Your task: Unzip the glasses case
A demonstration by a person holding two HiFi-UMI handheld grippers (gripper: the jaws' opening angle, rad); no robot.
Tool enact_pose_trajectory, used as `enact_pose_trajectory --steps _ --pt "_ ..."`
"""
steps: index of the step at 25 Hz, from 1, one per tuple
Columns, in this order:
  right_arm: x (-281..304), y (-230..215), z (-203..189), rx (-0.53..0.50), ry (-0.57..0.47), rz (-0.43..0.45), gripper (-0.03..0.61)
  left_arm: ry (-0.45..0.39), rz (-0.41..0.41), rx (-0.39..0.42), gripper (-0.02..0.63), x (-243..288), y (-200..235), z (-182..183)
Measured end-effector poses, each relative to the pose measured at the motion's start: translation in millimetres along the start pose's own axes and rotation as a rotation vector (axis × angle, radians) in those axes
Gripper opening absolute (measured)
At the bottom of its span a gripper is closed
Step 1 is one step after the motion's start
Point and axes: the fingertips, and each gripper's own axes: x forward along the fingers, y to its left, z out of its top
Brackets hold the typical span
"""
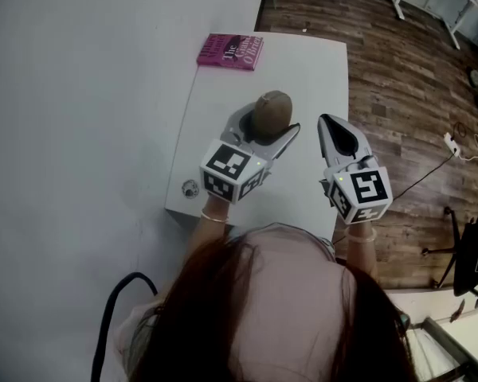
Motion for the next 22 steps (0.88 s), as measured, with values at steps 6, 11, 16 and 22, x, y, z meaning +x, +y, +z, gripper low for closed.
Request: enact_pose_trajectory --steps 6,11,16,22 --pt "-2.8 3.0 0.9 -0.021 0.017 0.026 0.003 0.077 -0.079 0.041 0.302 0.5 -7.7 -9.6" --pt "-2.8 5.0 -0.6 -0.024 0.023 0.066 0.003 0.160 -0.142 0.073 0.302 0.5 -12.8 -21.9" --pt "-2.0 10.0 -0.5 -0.026 0.028 0.127 0.003 0.205 -0.190 0.078 0.302 -0.5 -15.3 -26.6" --pt "1.8 17.5 -3.0 -0.056 0.040 0.176 0.003 0.276 -0.256 0.090 0.302 -1.8 -19.0 -36.6"
